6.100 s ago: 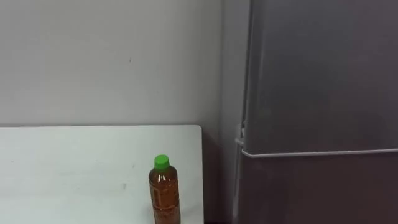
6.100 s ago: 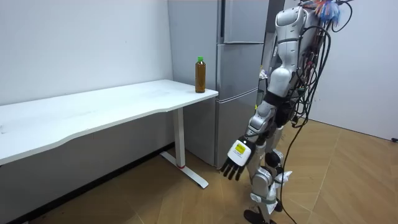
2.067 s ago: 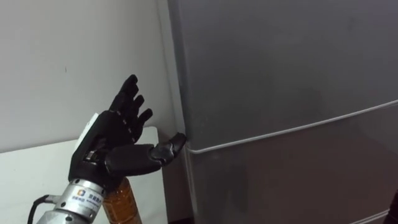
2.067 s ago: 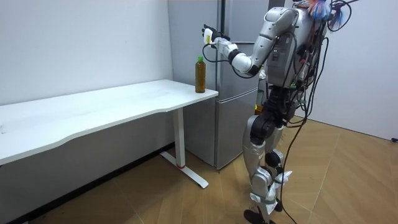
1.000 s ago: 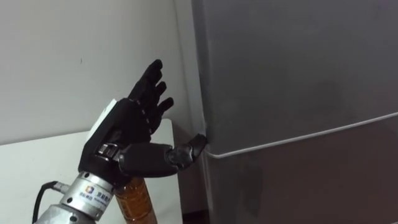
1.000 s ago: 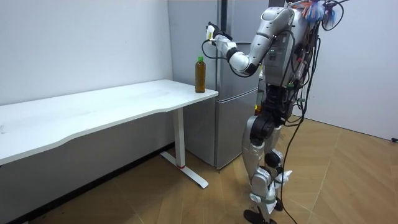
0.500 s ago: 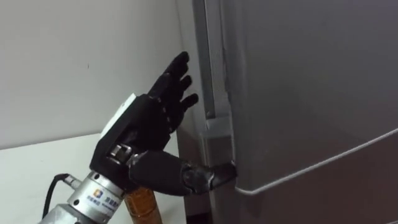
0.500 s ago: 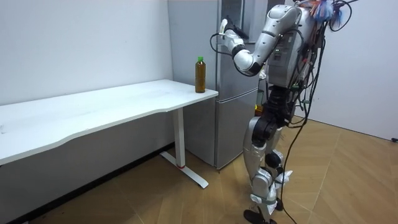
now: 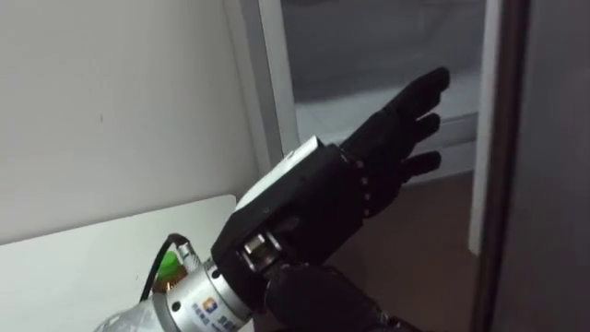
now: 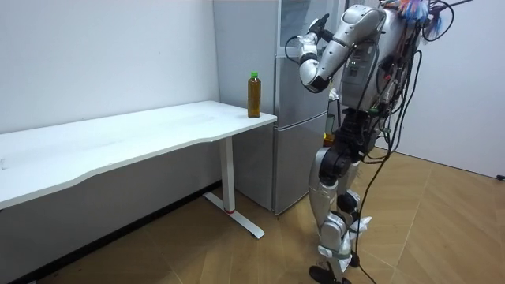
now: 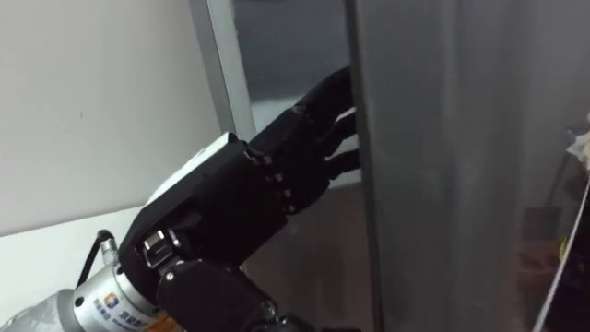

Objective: Put the bottle in the upper fridge

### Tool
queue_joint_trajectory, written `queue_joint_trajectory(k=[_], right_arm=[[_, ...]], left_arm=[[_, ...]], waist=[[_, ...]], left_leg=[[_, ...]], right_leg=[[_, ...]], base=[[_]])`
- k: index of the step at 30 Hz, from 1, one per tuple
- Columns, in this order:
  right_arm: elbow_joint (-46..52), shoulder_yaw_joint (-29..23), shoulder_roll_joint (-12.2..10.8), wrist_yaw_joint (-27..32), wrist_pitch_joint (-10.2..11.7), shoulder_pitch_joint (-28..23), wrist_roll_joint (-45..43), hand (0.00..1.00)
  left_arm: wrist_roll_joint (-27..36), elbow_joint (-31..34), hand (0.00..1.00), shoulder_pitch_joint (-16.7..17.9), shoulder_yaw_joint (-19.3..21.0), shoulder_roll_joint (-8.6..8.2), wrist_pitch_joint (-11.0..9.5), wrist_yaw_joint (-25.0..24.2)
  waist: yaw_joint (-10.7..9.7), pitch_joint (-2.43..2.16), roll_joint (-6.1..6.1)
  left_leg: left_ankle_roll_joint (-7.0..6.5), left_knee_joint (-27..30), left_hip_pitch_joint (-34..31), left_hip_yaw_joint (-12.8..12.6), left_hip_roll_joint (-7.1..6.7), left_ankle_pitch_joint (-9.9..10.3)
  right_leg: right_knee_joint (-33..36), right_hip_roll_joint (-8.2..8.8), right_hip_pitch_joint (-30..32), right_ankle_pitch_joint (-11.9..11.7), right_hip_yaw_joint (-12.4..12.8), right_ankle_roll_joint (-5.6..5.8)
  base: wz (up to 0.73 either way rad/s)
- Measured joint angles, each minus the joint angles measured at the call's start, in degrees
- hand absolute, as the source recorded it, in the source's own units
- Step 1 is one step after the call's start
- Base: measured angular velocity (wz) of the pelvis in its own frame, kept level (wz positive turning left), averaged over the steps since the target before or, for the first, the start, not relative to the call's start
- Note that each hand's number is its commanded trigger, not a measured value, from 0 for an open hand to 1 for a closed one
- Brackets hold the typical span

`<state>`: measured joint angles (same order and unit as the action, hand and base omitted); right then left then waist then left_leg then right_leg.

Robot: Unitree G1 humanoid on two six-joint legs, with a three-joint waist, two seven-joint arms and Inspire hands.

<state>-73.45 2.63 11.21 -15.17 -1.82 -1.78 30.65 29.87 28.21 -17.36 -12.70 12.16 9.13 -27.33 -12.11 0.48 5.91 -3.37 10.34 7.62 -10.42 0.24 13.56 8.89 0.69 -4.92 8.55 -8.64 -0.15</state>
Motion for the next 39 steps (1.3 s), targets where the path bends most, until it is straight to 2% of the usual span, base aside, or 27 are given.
queue_joint_trajectory(k=[6,12,21,26,30,32,37,39], right_arm=[[-0.36,0.51,-0.03,0.02,-0.09,-0.03,1.06,0.00],[-0.40,0.46,-0.04,0.02,-0.13,-0.05,0.92,0.00],[-0.34,0.47,-0.05,-0.01,-0.12,-0.01,0.81,0.00],[-0.25,0.62,-0.10,0.04,-0.06,0.00,0.82,0.00],[-0.18,0.75,-0.11,0.11,0.37,-0.07,0.96,0.00],[0.07,0.75,-0.16,0.14,0.50,-0.10,0.97,0.00],[1.21,0.65,-0.15,0.53,0.57,-0.90,1.03,0.00],[1.42,0.56,-0.16,0.72,0.57,-1.07,1.14,0.00]], left_arm=[[0.00,-0.01,0.00,-0.01,-2.23,-0.35,0.00,-0.88],[-0.10,-0.12,0.00,-0.01,-3.83,-0.50,0.02,-1.15],[-0.10,-0.63,0.00,0.00,-4.60,-0.39,0.02,-1.15],[-0.29,-1.51,0.00,0.00,-6.80,-0.52,0.05,-1.16],[-0.23,-1.51,0.00,-0.03,-8.76,-0.94,0.04,-1.18],[-0.19,-1.49,0.00,-0.04,-8.91,-1.12,0.04,-1.19],[-0.14,-1.49,0.00,-0.06,-8.88,-2.17,0.04,-1.24],[-0.11,-1.49,0.00,-0.06,-8.83,-2.42,0.04,-1.68]], waist=[[-0.14,-0.09,-0.99],[-0.38,0.13,-1.66],[-0.37,0.22,-1.79],[-0.36,0.26,-1.85],[-0.50,0.25,-1.76],[-0.57,0.19,-1.68],[-0.88,-0.18,-1.08],[-1.21,-0.19,-1.00]], left_leg=[[0.02,-0.37,0.12,-0.44,-0.02,0.01],[0.02,-0.76,0.17,-0.48,-0.06,0.01],[0.03,-0.80,0.18,-0.59,-0.01,0.00],[0.03,-0.79,0.29,-0.94,-0.02,0.01],[0.21,-0.96,0.72,-2.08,0.20,0.18],[0.34,-1.05,0.69,-2.18,0.39,0.42],[0.81,-1.47,1.30,-4.91,1.11,0.70],[0.92,-1.72,1.80,-5.37,1.30,0.75]], right_leg=[[-0.11,-0.09,0.28,0.01,0.65,0.00],[-0.13,-0.19,0.32,0.02,1.34,0.03],[-0.13,-0.79,1.00,0.04,3.15,0.00],[-0.10,-1.03,1.13,0.03,3.82,0.02],[-0.02,-1.43,1.29,-0.03,5.21,0.02],[0.05,-1.79,1.68,-0.28,5.62,-0.11],[-0.02,-2.66,2.13,-0.78,7.53,-0.48],[-0.10,-2.89,2.03,-0.88,8.11,-0.66]], base=[[-0.06],[-0.01],[-0.08],[-0.04],[-0.16],[-0.23],[-0.25],[-0.21]])
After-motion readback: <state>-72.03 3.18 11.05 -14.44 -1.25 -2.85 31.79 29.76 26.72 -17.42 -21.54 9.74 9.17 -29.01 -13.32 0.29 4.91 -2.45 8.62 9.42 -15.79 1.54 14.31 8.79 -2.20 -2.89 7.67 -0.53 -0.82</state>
